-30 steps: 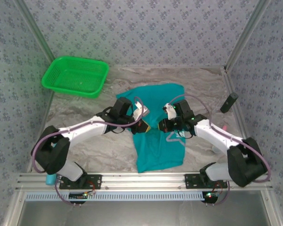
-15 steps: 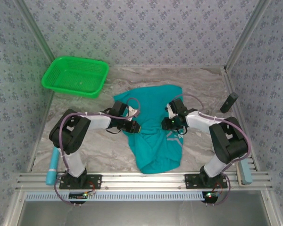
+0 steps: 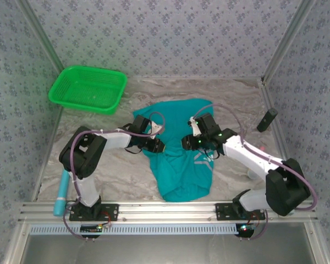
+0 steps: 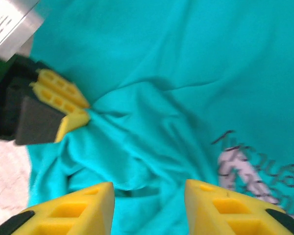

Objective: Fold the inside-out t-shirt

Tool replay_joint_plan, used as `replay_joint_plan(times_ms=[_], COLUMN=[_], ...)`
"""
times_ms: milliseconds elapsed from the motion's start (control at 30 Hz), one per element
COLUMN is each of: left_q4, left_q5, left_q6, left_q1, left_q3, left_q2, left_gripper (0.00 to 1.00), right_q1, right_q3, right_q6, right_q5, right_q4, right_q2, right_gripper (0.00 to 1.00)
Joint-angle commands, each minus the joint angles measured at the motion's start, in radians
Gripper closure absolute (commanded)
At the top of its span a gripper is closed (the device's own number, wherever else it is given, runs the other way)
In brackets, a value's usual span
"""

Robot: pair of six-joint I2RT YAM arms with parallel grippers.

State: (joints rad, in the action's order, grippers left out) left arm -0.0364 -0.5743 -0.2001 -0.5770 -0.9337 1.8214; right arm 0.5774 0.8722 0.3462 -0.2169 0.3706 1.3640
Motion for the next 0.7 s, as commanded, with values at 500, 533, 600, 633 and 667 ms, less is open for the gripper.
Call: replay_joint_plan(times_ms=[500,533,600,633,667], left_q4=[0.094,0.096,0.094,0.091,0.09], left_q5=[-0.011,-0.01,-0.01,-0.013,-0.016], left_q6=[-0.054,-0.057,-0.056,-0.053,-0.049], left_q1=[-0.018,-0.017,-0.018,-0.019,-0.02], left_q3=[0.027,0.027,0.026,0.027,0.027], left_q2=[-0.034,-0.034,-0.038,-0.042,-0.05], left_gripper=[0.8,0.8,0.78,0.75,0.74], right_q1=[0.091,0.089,0.08,0.076,0.07], right_q3=[0.122,0.125,0.162,0.178,0.196], right_q6=[0.038,0.037,0.047,0.054,0.069], right_q5=[0.115,0.097,0.011,-0.042,-0.109], right_q4=[0.033,0.041,0.085,0.091,0.089], right_q2=[0.287,0.271,0.224,0.196,0.165], right_gripper=[0.81,0.93,1.0,1.0,1.0])
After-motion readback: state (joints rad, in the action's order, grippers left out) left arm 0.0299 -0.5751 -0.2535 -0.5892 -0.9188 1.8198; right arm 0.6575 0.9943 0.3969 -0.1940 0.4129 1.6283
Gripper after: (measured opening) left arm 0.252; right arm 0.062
